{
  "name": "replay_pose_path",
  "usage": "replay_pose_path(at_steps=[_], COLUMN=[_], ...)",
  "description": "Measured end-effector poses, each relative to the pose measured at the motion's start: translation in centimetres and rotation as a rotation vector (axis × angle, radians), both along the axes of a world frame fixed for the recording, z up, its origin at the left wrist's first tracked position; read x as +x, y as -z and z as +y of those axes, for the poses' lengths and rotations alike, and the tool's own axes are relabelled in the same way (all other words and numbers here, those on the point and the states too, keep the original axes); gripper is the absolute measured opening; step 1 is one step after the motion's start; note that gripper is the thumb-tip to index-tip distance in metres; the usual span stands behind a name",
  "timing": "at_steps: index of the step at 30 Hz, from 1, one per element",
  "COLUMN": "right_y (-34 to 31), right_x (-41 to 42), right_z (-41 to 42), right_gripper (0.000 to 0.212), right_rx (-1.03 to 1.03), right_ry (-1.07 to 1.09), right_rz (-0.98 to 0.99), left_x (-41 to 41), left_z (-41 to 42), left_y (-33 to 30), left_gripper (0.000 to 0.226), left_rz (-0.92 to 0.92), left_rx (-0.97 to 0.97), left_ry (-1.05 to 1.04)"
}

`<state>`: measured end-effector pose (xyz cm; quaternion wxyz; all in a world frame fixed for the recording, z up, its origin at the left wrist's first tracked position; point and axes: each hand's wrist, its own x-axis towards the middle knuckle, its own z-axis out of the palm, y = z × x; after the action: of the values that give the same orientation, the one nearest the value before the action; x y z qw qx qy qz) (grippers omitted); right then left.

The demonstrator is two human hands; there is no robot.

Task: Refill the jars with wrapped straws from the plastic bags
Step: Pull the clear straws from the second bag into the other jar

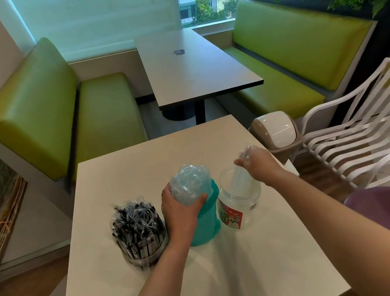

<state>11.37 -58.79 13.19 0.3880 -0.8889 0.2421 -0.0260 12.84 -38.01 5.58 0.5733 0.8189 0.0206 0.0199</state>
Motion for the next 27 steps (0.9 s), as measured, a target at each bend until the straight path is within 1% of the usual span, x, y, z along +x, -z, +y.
replay_pose_path(at_steps=[3,5,9,11,13,15,18,19,21,24,26,27], right_y=[-0.1,0.3,1.6,1.9,2.2,2.9,3.5,3.7,3.7,3.9,4.1,4.1], right_x=[0.7,0.9,0.9,0.7,0.6,0.7,0.7,0.6,0.5,-0.3,-1.1,-1.5], right_z=[0.0,0.1,0.3,0.6,0.8,0.9,1.2,1.3,1.5,2.1,2.7,3.1], right_gripper=[0.029,0.034,0.062,0.069,0.073,0.071,0.055,0.053,0.058,0.071,0.073,0.071], right_rx=[-0.069,-0.052,-0.005,0.084,0.148,0.160,0.133,0.127,0.125,0.125,0.115,0.117], right_ry=[-0.061,-0.041,0.019,0.054,0.082,0.098,0.104,0.117,0.154,0.186,0.223,0.241], right_rz=[0.110,0.136,-0.002,-0.064,-0.063,-0.053,-0.080,-0.104,-0.154,-0.219,-0.281,-0.320], left_x=[-0.1,-0.1,-0.3,-0.3,-0.3,-0.3,-0.2,-0.3,-0.2,-0.1,0.0,0.1], left_z=[0.1,0.1,0.1,0.0,0.0,0.1,0.1,0.2,0.3,0.3,0.4,0.4], left_y=[-0.1,-0.2,-0.1,-0.1,-0.1,0.0,0.2,0.3,0.2,0.1,0.0,0.0], left_gripper=[0.096,0.096,0.095,0.095,0.094,0.094,0.095,0.095,0.095,0.094,0.093,0.092], left_rz=[0.003,0.005,0.010,0.006,0.003,0.000,0.003,0.008,0.006,0.008,0.012,0.016], left_rx=[-0.005,-0.006,-0.003,0.001,0.002,-0.002,-0.006,-0.007,-0.007,-0.009,-0.013,-0.019], left_ry=[0.000,0.001,0.010,0.011,0.013,0.015,0.022,0.023,0.029,0.034,0.037,0.044])
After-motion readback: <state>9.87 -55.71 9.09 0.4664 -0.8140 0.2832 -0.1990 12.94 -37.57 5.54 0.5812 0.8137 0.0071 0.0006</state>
